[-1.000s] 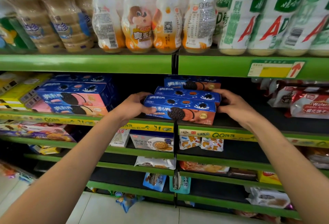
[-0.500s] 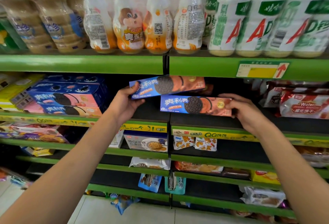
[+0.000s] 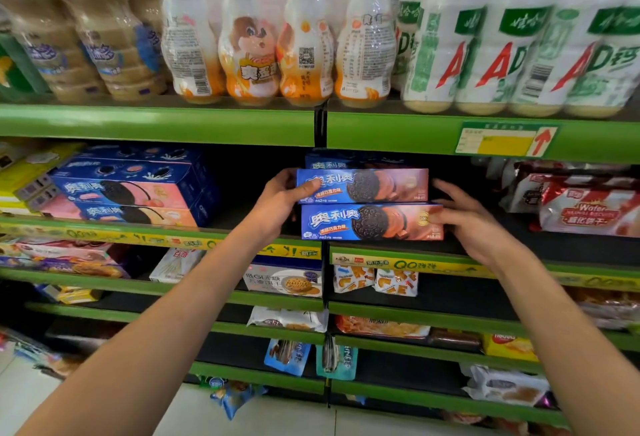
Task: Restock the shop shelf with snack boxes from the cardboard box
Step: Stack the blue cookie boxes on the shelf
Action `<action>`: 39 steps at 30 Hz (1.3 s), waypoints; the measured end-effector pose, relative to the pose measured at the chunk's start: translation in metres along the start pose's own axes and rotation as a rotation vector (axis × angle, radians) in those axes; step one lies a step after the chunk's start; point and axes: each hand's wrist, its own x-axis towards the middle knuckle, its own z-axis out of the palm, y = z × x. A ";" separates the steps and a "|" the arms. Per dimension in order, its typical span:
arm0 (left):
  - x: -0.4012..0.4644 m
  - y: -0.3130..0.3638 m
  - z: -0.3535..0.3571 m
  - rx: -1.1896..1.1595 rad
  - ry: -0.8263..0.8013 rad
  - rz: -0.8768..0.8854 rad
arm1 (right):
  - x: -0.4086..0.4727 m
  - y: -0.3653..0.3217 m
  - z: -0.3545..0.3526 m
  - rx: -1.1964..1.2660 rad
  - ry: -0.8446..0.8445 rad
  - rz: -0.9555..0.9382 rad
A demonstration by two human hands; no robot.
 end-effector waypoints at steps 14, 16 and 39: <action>-0.005 -0.002 -0.006 -0.012 -0.110 -0.065 | -0.010 -0.005 0.010 -0.150 -0.047 -0.069; -0.004 -0.003 -0.007 -0.011 -0.120 -0.078 | -0.010 -0.004 0.010 -0.137 -0.031 -0.077; -0.010 -0.001 -0.010 -0.088 -0.303 -0.047 | -0.002 0.004 0.005 0.112 0.052 -0.105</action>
